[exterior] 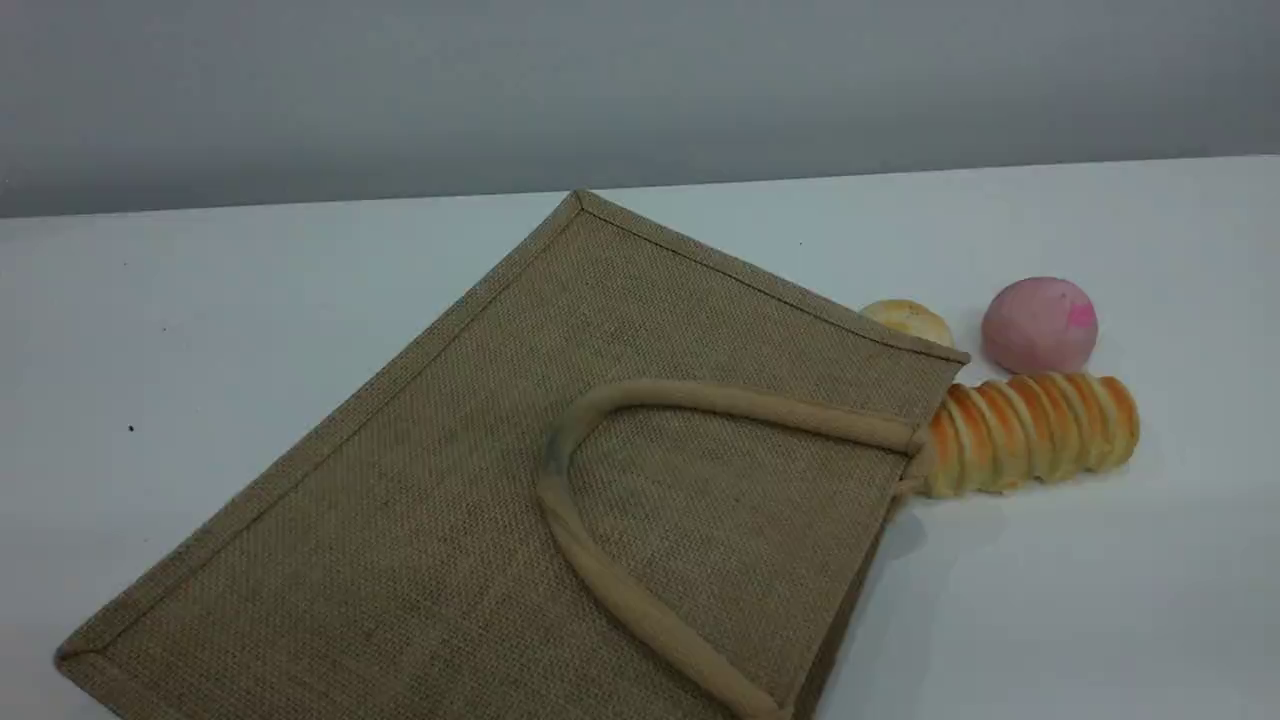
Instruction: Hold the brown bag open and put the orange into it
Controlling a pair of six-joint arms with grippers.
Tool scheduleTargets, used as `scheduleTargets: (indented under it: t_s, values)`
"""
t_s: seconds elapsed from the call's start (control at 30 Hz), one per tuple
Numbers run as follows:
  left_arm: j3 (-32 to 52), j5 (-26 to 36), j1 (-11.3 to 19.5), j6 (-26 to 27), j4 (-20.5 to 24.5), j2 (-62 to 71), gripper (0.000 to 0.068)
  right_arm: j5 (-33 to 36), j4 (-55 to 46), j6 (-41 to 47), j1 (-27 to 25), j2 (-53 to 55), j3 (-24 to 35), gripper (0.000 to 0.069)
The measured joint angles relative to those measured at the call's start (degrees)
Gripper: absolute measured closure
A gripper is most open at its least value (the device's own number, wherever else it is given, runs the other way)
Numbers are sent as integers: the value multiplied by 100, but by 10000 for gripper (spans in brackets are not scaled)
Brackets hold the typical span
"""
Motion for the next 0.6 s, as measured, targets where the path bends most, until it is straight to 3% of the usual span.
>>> scheduleTargets:
  t_s: [0.6]
  values:
    - [0, 0, 0, -5, -6, -322, 368, 0, 33, 0, 169, 0, 0, 267]
